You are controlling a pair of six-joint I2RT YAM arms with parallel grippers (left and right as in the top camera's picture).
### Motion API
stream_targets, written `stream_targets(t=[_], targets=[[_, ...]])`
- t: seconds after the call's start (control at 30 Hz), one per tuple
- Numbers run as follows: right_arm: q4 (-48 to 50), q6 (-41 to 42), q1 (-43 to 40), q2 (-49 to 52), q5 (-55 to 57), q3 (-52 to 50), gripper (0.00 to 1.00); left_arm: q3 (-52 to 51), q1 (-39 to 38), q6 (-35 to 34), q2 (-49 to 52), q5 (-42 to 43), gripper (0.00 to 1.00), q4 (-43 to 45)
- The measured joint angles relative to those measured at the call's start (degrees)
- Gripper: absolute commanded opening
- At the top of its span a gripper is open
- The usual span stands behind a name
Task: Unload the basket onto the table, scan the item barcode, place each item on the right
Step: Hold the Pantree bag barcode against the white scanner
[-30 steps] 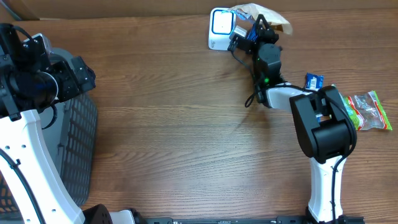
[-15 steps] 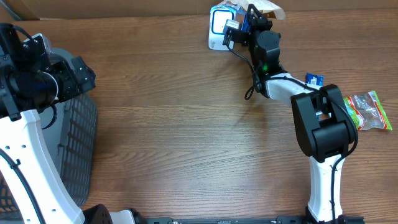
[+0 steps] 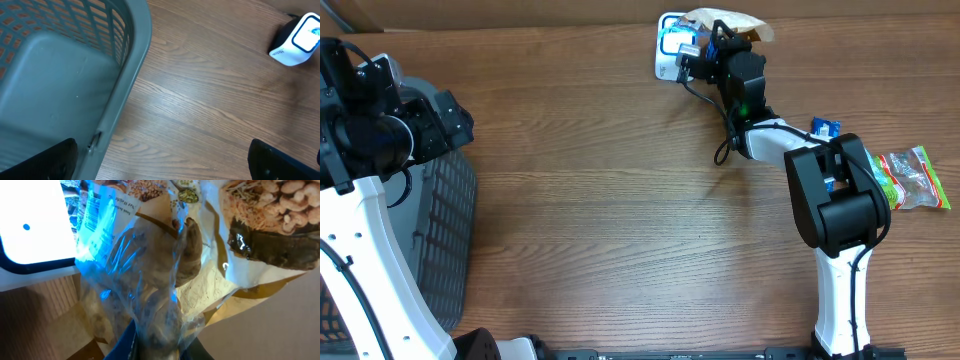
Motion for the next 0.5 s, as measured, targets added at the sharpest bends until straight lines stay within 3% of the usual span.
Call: stream_targets(t=[0.5], targets=[[0.59,-4.55,0.00,0.02,0.04,0.00,0.04,0.00,0.00,0.00,0.00,0.00,1.00,0.00]])
